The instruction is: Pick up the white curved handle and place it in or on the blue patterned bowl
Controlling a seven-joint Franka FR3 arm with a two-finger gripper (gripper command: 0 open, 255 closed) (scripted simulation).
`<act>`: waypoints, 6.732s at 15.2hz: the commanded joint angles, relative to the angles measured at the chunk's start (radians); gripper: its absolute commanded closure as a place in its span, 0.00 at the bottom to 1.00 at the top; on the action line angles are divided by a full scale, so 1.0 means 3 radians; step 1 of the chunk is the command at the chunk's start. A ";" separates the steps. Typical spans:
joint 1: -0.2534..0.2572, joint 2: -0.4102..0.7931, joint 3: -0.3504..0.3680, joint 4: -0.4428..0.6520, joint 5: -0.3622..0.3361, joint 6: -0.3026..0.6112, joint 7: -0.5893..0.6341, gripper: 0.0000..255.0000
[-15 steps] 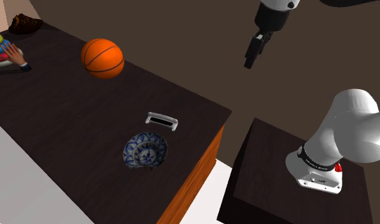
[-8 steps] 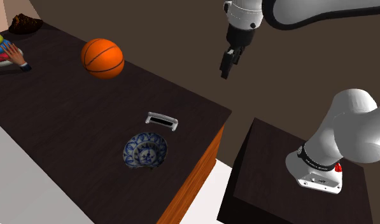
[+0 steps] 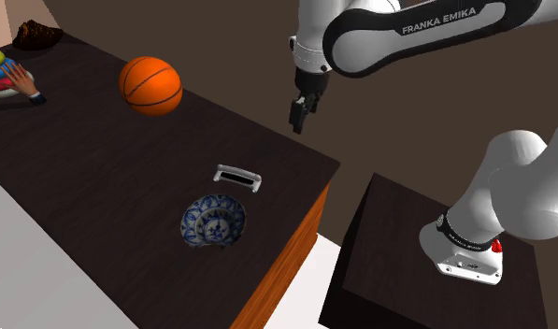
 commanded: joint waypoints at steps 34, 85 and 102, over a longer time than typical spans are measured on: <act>0.0098 0.3269 0.0188 0.2229 0.0338 0.0764 -0.0385 0.00; 0.0505 0.2507 0.0295 0.2327 0.0246 -0.0053 0.0226 1.00; 0.0849 0.2750 0.0400 0.2249 0.0199 0.0302 0.0659 1.00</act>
